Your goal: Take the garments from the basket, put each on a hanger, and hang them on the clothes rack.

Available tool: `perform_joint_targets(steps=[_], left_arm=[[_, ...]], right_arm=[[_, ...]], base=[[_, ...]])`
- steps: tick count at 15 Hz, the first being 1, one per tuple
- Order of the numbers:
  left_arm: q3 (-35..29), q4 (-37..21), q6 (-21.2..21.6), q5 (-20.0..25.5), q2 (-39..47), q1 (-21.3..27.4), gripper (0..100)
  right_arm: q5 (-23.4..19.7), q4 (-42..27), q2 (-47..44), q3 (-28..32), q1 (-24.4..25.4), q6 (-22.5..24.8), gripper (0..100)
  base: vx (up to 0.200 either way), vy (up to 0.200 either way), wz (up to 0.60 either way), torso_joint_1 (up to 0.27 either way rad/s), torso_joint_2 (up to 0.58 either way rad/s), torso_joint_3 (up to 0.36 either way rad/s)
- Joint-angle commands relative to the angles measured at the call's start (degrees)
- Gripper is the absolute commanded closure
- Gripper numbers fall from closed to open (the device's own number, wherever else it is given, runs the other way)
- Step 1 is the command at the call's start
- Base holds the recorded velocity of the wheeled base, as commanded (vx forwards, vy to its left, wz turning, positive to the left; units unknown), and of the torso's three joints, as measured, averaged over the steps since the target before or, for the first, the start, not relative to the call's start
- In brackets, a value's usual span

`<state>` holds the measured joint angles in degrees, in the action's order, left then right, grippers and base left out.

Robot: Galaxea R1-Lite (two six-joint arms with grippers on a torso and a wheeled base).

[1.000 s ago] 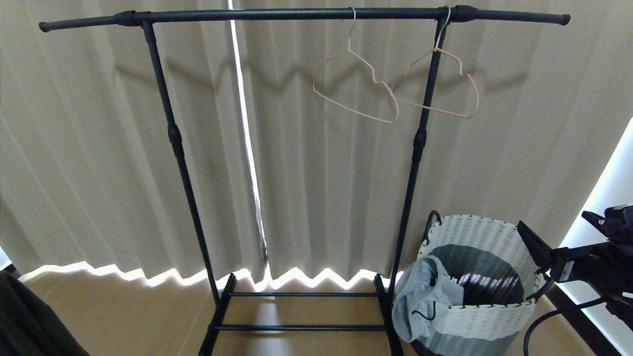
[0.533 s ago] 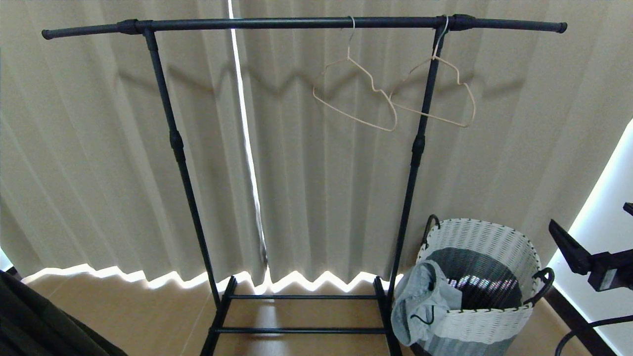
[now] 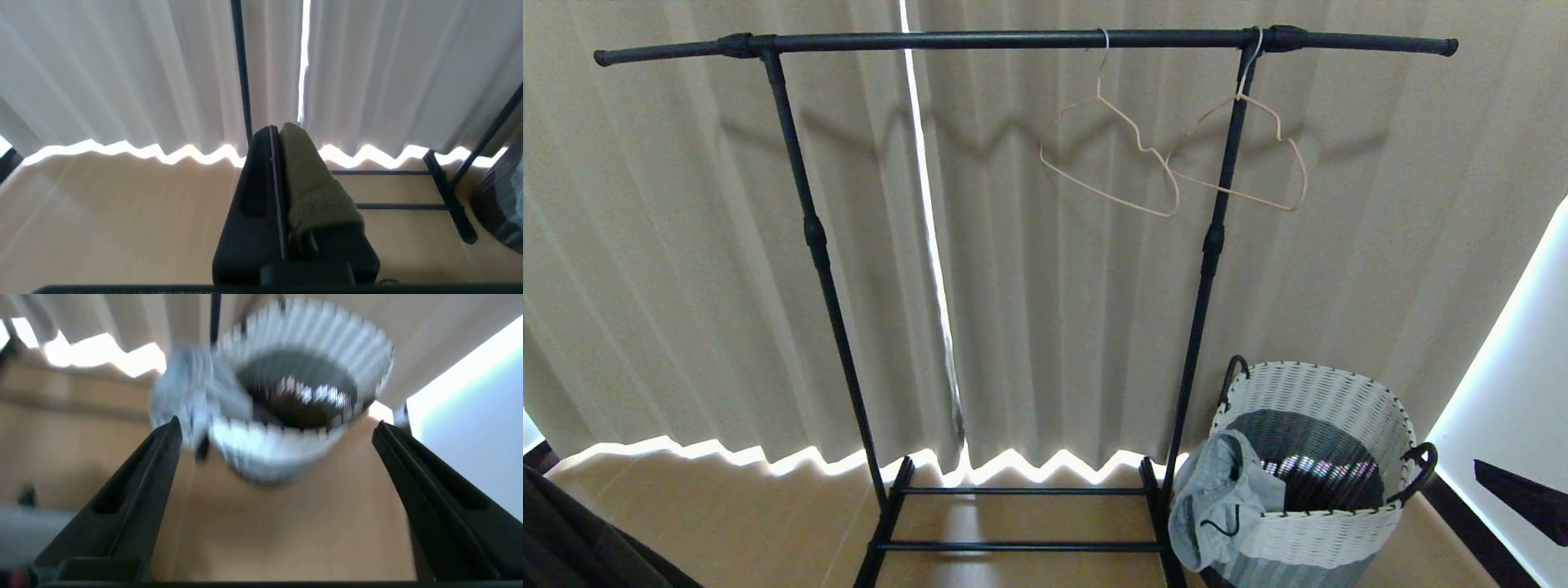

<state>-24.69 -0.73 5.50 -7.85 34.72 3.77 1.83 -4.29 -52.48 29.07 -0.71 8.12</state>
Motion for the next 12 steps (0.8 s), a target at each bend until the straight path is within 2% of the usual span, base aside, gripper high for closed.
perform_joint_targets(steps=[1,3,9,12], left_arm=[[1.48,0.12,1.01,-0.06,-1.50,0.01,100],[1.75,0.12,0.92,-0.06,-1.58,-0.08,100],[2.10,0.12,1.01,-0.06,-1.41,0.01,100],[2.10,0.29,2.24,0.03,-1.58,0.36,100]], right_arm=[[-0.33,14.05,3.35,-10.88,-0.08,-0.21,0],[-0.33,20.02,3.09,-13.69,-0.08,2.96,0],[-0.33,20.73,3.44,-17.39,-0.08,3.48,0],[-0.33,20.73,3.35,-17.12,-0.08,3.48,0]], base=[[0.000,0.000,0.00,0.000,0.00,0.000],[0.000,0.000,0.00,0.000,0.00,0.000],[0.000,0.000,0.00,0.000,0.00,0.000],[0.000,0.000,0.00,0.000,0.00,0.000]])
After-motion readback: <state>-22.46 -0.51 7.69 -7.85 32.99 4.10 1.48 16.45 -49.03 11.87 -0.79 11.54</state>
